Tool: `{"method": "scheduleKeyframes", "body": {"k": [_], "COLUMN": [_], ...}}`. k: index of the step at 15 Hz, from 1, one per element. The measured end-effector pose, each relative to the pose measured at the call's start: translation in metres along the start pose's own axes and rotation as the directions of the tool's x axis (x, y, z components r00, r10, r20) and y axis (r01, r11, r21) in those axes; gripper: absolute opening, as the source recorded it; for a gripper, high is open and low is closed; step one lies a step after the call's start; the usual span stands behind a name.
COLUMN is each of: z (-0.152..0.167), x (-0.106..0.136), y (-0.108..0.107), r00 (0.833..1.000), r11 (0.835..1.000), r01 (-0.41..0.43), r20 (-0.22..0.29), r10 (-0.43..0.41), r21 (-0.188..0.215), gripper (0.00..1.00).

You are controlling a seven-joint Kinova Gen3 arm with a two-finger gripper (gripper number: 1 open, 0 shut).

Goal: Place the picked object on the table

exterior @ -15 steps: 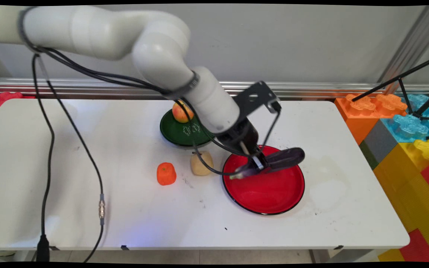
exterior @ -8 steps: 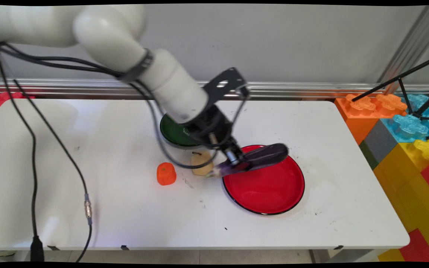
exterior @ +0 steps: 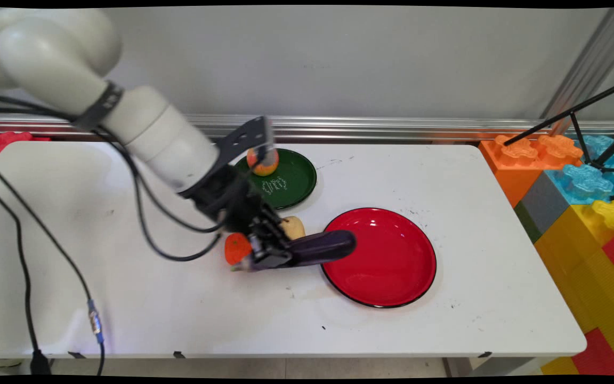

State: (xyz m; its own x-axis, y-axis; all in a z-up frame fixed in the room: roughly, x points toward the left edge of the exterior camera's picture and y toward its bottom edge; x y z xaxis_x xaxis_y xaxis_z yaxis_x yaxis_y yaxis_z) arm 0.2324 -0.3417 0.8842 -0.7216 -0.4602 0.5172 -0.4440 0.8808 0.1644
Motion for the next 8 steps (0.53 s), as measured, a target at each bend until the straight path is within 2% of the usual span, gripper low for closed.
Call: {"method": "scheduleKeyframes", "body": {"k": [2,8], "z": [-0.001,0.022], "x": [-0.023,-0.061], "y": [-0.004,-0.015], "r00": [1.000,0.996], "r11": [1.000,0.996], "r01": [-0.029,-0.091], "r20": [0.005,-0.005], "r10": [0.029,0.091], "r21": [-0.006,-0.019], "gripper": [0.00,0.00]}}
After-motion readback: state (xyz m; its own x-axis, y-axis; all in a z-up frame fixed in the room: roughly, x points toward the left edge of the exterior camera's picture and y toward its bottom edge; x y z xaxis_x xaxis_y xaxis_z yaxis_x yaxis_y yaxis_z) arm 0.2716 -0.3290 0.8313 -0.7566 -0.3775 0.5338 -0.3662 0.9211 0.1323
